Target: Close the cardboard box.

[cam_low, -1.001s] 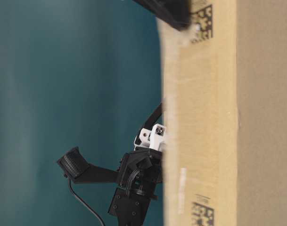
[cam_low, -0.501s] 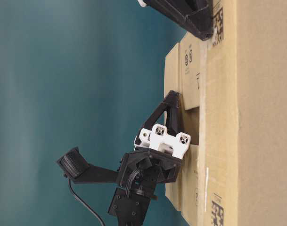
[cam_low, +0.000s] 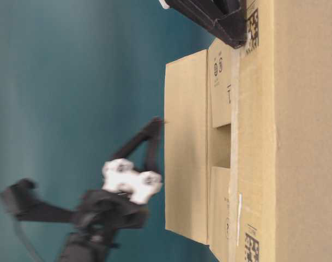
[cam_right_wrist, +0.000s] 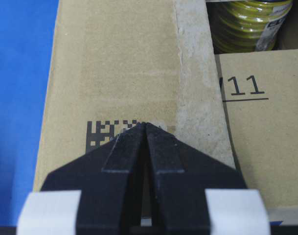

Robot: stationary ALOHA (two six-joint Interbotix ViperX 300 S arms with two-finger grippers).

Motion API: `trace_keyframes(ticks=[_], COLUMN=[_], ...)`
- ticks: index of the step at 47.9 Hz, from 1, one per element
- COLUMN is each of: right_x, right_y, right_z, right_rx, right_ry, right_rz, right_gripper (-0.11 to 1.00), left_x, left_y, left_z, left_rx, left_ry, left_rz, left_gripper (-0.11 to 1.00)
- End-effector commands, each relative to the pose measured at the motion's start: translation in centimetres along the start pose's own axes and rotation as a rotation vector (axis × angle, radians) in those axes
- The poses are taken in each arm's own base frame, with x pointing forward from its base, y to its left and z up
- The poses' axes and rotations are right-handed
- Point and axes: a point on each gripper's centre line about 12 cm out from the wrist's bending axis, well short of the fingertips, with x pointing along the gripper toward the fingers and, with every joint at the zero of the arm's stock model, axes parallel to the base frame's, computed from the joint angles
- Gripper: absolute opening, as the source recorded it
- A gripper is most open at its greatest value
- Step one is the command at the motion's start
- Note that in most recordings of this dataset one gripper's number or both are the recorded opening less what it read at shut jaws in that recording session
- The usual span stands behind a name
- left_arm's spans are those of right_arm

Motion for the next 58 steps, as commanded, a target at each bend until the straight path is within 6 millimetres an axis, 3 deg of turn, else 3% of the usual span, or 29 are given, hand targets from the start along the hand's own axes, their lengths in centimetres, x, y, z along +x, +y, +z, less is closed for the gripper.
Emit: trace_keyframes(ticks=[1,13,28,47,58], right_x=[0.0,0.1,0.0,0.1,0.1], right_y=[0.0,0.0,0.0,0.0,0.0], right_z=[0.5,0.5,0.6,0.6,0.7], right_rx=[0.002,0.000,-0.004,-0.010,-0.010], right_ry=[-0.016,-0.020,-0.028,-0.029,-0.032], right_rz=[-0.001,-0.001,-0.001,-0.001,-0.001], right_gripper=[0.00,0.00,0.00,0.00,0.00], left_x=[-1.4,-2.0,-0.1,2.2,2.0], left_y=[1.4,6.6,12.2,12.6,11.7], left_z=[3.7,6.2,5.6,1.8,1.2], left_rx=[-0.007,-0.025,-0.014,-0.075,-0.085], left_ry=[-0.053,0.044,0.278,0.490,0.543], left_rz=[0.027,0.125,0.189,0.157,0.135], left_gripper=[0.00,0.00,0.00,0.00,0.00])
